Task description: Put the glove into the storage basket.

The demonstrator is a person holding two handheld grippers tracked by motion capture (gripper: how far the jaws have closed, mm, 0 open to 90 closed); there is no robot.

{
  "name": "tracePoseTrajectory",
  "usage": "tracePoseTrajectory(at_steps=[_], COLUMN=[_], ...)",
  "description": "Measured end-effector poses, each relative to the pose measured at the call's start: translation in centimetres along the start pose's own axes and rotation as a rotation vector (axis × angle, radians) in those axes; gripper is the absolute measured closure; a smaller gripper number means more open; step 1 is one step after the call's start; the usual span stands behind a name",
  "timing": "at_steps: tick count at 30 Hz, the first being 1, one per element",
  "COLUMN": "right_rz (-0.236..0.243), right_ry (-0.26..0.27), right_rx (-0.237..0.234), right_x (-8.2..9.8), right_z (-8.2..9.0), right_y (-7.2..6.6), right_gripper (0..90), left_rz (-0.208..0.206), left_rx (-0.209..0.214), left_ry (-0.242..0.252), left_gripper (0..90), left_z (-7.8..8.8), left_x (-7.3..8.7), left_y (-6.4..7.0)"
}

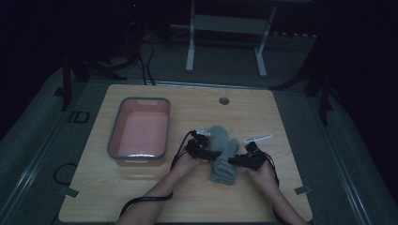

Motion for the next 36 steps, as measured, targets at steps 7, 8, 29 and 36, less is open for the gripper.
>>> tracePoseTrajectory(at_steps=[7,8,29,36], right_rz=[-0.01,-0.012,0.025,0.037], right_ry=[-0.01,-0.008,0.153,0.214], right_rx=[-0.024,-0.023,-0.089,-0.126], right_x=[-0.1,-0.1,-4.3,-7.7], right_z=[-0.1,0.0,4.7,5.6], right_y=[0.3,0.2,-2.8,-5.0], right_gripper=[70.8,72.5,81.0,81.3], left_rz=[0.026,0.005,-0.082,-0.102], left_rx=[0.133,0.122,0.09,0.057], left_ry=[0.0,0.009,0.078,0.109], left_gripper=[60.6,66.8,79.4,79.4], left_z=[-0.4,-0.4,6.2,10.1], left_x=[0.0,-0.1,-5.4,-7.5], left_y=[0.6,0.8,3.3,2.6])
Point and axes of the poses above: each handheld gripper's, and its own axes: z roughly backward along the jaws, x roughly out of its underside, y roughly to its right, the point moved 7 cm from there along -z, roughly forward along the jaws, and after that the axes turned 5 degrees about x, right-handed, at the moved point
